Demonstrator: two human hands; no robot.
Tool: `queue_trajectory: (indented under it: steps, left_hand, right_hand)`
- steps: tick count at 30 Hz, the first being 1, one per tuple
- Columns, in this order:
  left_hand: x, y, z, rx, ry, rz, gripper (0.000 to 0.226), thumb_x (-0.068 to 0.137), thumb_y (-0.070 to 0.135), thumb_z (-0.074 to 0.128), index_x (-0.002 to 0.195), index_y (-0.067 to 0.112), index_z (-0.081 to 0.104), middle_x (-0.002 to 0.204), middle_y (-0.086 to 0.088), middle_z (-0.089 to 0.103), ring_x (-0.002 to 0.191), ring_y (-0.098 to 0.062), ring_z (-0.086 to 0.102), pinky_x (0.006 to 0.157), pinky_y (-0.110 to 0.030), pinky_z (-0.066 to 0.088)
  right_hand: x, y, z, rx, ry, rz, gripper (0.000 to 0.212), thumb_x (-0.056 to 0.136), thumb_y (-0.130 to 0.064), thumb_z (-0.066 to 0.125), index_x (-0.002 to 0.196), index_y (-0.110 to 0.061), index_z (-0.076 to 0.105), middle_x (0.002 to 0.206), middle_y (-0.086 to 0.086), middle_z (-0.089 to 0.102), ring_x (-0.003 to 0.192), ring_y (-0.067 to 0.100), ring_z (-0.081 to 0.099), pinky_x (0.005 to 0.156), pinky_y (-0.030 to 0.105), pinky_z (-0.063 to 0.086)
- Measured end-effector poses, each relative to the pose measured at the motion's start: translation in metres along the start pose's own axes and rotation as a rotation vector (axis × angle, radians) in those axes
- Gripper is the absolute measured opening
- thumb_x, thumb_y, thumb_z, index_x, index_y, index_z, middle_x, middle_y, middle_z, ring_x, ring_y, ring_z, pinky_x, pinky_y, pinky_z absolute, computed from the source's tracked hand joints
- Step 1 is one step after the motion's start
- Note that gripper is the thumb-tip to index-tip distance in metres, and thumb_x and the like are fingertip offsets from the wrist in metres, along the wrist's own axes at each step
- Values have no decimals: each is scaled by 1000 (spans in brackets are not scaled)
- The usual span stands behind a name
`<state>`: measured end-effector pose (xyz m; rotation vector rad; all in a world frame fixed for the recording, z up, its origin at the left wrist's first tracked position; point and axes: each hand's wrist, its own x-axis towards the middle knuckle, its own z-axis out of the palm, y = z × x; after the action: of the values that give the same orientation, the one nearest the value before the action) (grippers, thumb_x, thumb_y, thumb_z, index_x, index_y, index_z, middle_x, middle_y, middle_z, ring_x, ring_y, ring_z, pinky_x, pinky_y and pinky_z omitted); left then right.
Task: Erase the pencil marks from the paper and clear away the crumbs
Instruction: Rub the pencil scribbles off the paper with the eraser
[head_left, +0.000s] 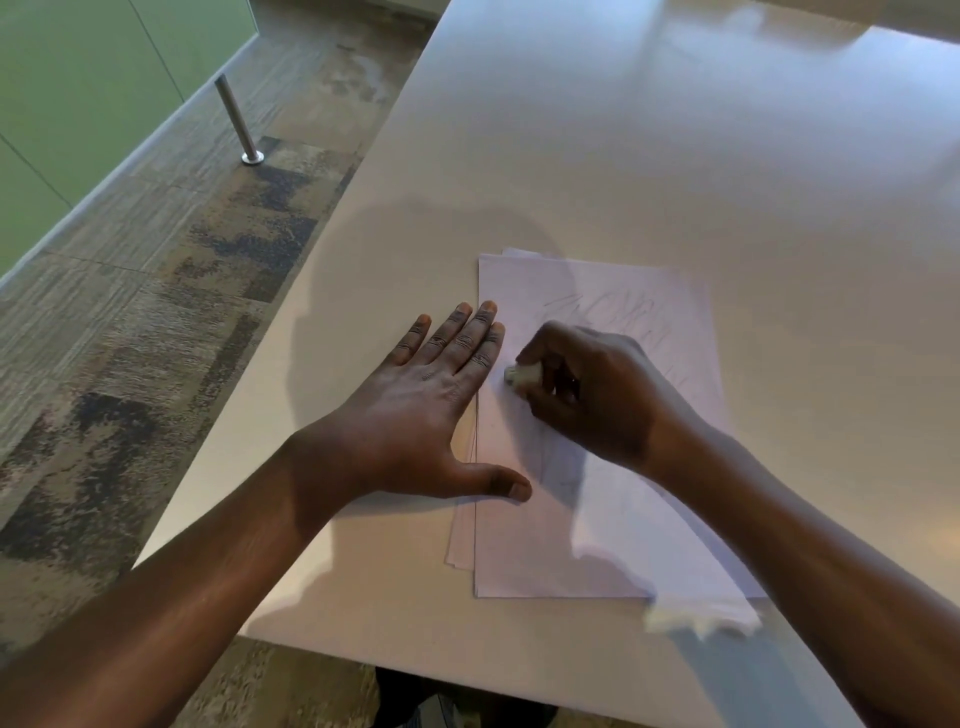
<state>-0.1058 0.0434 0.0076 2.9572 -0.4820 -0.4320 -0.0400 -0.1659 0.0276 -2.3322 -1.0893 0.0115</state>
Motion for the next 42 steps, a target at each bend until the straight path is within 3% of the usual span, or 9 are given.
queue_trajectory:
  steps: [6, 9, 14, 19, 24, 30, 33, 36, 42]
  left_hand:
    - [0, 1, -1, 0, -5, -11, 137, 57, 102, 12, 155, 19, -35, 159, 3, -47, 145, -10, -44, 126, -41, -16]
    - [0, 1, -2, -3, -21, -2, 140, 54, 106, 12, 154, 19, -36, 158, 3, -49, 144, -10, -45, 126, -40, -18]
    - [-1, 3, -5, -10, -41, -7, 141, 53, 106, 10, 154, 19, -36, 158, 3, -49, 144, -10, -45, 126, -40, -17]
    - [-1, 2, -3, -2, -17, -1, 139, 58, 105, 16, 154, 20, -36, 158, 4, -49, 145, -10, -44, 126, -41, -16]
    - [-1, 3, -3, 3, -33, -14, 141, 56, 106, 14, 155, 18, -35, 158, 2, -48, 145, -10, -44, 126, -40, -17]
    - [-1, 3, -4, 13, -37, -14, 139, 57, 105, 15, 152, 20, -39, 154, 4, -53, 143, -11, -47, 125, -40, -20]
    - [0, 3, -4, 9, -32, -10, 139, 57, 105, 16, 152, 20, -38, 155, 3, -52, 143, -11, -47, 125, -41, -19]
    - [0, 3, -3, 17, -40, -12, 138, 56, 105, 13, 151, 19, -39, 154, 3, -53, 143, -12, -48, 125, -41, -19]
    - [-1, 4, -5, 32, -63, -13, 137, 56, 105, 12, 149, 20, -43, 152, 3, -55, 141, -12, -49, 125, -42, -19]
  right_hand:
    - [-27, -14, 1, 197, -130, -106, 19, 87, -18, 78, 92, -9, 61, 79, -5, 58, 65, 11, 56, 56, 28, 47]
    - [-14, -7, 2, 164, -51, -133, 16, 88, -14, 76, 95, -7, 64, 79, -5, 59, 64, 9, 56, 57, 26, 49]
    - [-12, -5, 4, 212, -189, -148, 20, 85, -15, 79, 99, -9, 65, 81, -6, 60, 65, 8, 58, 59, 23, 50]
    - [5, 1, 7, 89, -9, -101, 17, 89, -17, 75, 99, -8, 66, 81, -5, 63, 65, 8, 60, 63, 19, 52]
    - [-24, -9, 0, 255, -168, -96, 16, 87, -17, 78, 91, -11, 63, 75, -8, 58, 62, 12, 57, 56, 27, 49]
    - [-11, 24, -11, 32, 109, 131, 14, 87, -20, 76, 88, -18, 61, 71, -10, 60, 60, 8, 57, 57, 23, 47]
    - [-21, 5, -5, 102, 41, 42, 14, 88, -18, 75, 88, -15, 61, 71, -14, 55, 62, 2, 55, 57, 10, 40]
    - [-33, -7, 0, 156, -76, -16, 15, 90, -22, 74, 91, -15, 60, 74, -14, 52, 63, 5, 54, 57, 16, 42]
    - [-1, 29, -10, -5, 142, 151, 15, 87, -20, 74, 86, -15, 59, 69, -11, 57, 57, 6, 53, 56, 20, 40]
